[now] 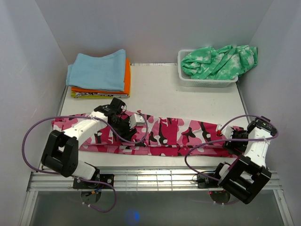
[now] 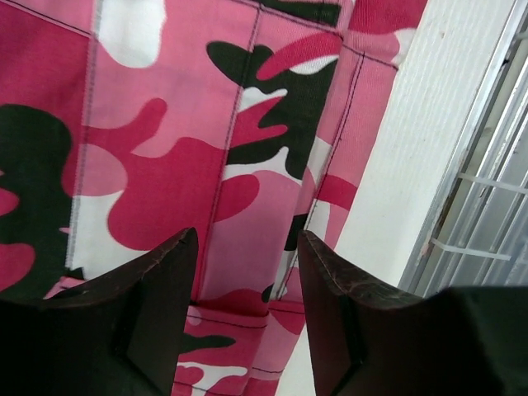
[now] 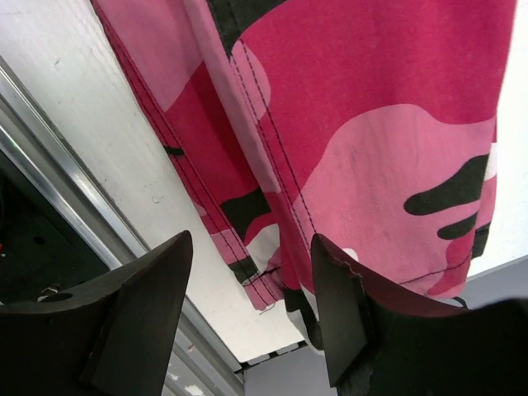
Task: Fold and stack the trousers
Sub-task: Fold the trousers
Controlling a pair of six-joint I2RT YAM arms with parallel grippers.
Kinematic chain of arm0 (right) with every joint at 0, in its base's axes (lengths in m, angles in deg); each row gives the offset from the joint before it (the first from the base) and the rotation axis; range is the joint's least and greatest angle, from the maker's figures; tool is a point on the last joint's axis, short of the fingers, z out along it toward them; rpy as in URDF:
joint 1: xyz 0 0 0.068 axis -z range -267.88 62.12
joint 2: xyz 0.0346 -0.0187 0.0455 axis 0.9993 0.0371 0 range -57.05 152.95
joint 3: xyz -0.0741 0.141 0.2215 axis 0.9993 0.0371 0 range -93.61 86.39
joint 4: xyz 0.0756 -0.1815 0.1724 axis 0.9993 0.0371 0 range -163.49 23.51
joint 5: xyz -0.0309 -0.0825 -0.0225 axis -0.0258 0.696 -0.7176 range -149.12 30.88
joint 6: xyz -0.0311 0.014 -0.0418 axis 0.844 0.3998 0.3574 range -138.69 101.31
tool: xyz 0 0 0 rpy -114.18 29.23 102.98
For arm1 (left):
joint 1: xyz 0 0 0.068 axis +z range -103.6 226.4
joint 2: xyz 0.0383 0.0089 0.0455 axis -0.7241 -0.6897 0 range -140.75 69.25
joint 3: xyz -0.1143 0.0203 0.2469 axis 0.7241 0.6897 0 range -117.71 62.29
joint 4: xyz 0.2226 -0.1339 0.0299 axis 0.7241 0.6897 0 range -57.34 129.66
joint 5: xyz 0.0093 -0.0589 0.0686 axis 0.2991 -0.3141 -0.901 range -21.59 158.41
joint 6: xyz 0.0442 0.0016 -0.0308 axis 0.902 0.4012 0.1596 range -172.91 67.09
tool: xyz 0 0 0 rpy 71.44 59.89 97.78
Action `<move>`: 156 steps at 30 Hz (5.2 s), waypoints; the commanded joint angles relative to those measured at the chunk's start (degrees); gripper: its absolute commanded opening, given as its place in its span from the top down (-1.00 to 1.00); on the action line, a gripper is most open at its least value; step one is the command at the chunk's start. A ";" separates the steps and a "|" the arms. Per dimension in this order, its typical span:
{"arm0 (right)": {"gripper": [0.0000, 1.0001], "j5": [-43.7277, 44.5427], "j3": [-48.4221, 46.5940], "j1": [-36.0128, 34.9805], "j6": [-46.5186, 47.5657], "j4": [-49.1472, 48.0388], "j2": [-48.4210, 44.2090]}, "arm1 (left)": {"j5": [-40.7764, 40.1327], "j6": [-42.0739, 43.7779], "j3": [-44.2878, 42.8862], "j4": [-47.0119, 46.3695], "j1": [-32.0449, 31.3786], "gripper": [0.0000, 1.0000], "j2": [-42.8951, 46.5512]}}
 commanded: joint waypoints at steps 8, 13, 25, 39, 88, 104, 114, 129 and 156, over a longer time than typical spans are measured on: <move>-0.25 1.41 2.73 -0.37 6.63 -6.11 -0.33 | -7.84 -0.76 7.00 -6.04 -2.78 -0.29 1.05; -0.25 0.52 -2.19 -0.37 5.49 -4.01 2.49 | -8.11 -0.67 8.41 -6.66 -2.87 -0.21 0.87; -0.18 7.02 -1.06 -0.73 7.86 -11.65 6.54 | -7.85 -0.76 8.15 -7.28 -2.96 0.44 0.52; 0.85 7.99 -1.93 -0.73 10.41 -15.00 7.68 | -5.21 -5.50 5.16 -4.64 -2.87 1.00 2.72; 0.85 0.78 -3.78 13.25 42.40 -11.66 7.32 | -2.22 1.09 8.32 6.61 11.55 1.00 3.69; 0.85 5.60 -9.16 14.92 42.40 -3.30 7.16 | -2.65 1.34 4.26 8.01 8.38 1.00 4.12; 0.85 13.53 6.24 14.92 46.53 -11.30 1.97 | -7.84 -3.31 10.17 0.28 2.94 1.00 -4.39; -0.73 -5.71 -25.48 14.83 20.97 8.73 12.42 | 2.00 -10.95 -0.63 1.60 2.40 -0.30 1.39; -0.20 -1.67 -22.41 2.35 -59.90 -15.34 31.05 | -5.73 -26.07 -1.08 -10.18 2.40 -0.32 -5.19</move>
